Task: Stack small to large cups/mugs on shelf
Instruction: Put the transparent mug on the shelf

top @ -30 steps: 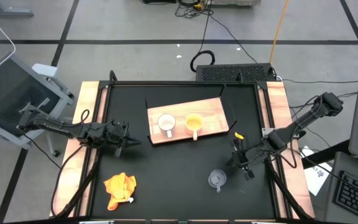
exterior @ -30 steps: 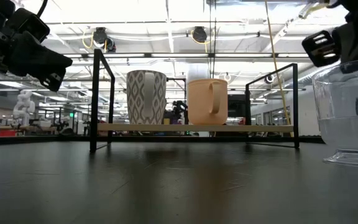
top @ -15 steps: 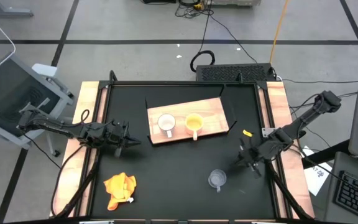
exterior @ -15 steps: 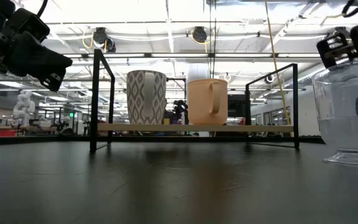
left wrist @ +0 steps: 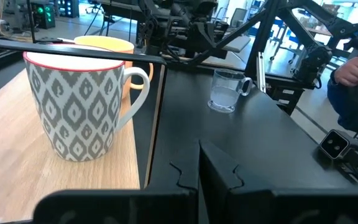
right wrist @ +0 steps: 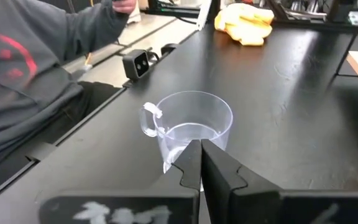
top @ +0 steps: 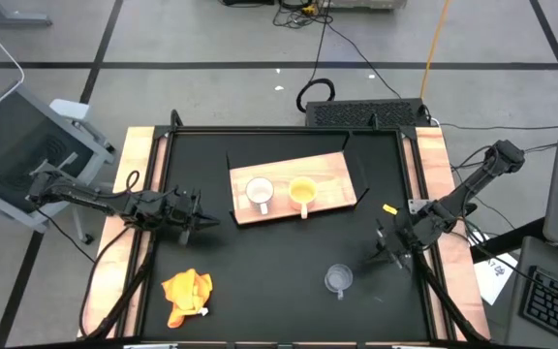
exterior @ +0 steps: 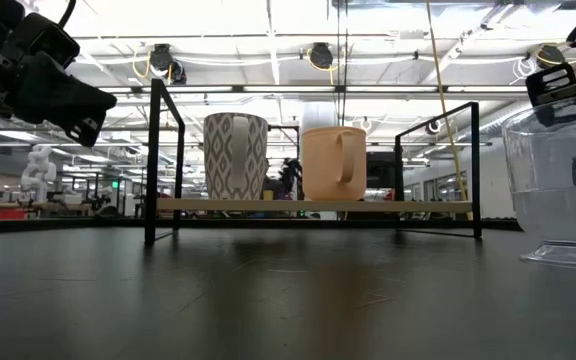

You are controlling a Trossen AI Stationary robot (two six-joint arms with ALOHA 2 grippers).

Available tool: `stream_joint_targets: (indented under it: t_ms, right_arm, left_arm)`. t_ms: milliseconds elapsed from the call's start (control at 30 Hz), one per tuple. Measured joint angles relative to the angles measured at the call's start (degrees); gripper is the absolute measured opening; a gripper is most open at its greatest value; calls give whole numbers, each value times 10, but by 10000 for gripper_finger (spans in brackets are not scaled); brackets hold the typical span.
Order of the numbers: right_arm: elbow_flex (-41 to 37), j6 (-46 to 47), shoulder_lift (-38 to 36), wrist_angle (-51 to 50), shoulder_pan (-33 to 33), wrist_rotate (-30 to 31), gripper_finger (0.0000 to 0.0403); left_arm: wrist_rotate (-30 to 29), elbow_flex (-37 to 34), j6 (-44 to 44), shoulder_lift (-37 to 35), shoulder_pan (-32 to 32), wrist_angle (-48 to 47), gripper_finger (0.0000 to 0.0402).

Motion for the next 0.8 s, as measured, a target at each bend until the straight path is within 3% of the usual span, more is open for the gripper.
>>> stream_joint_targets:
  t_ms: [200,800]
  right_arm:
    - [-34,-15,-6,50,12,0,0]
    - [-42,7,-8,51,14,-3,0]
  left_arm:
    - [-1,0,-37,0,0,0,10]
    - [-14,0,-26,0,0,0,10]
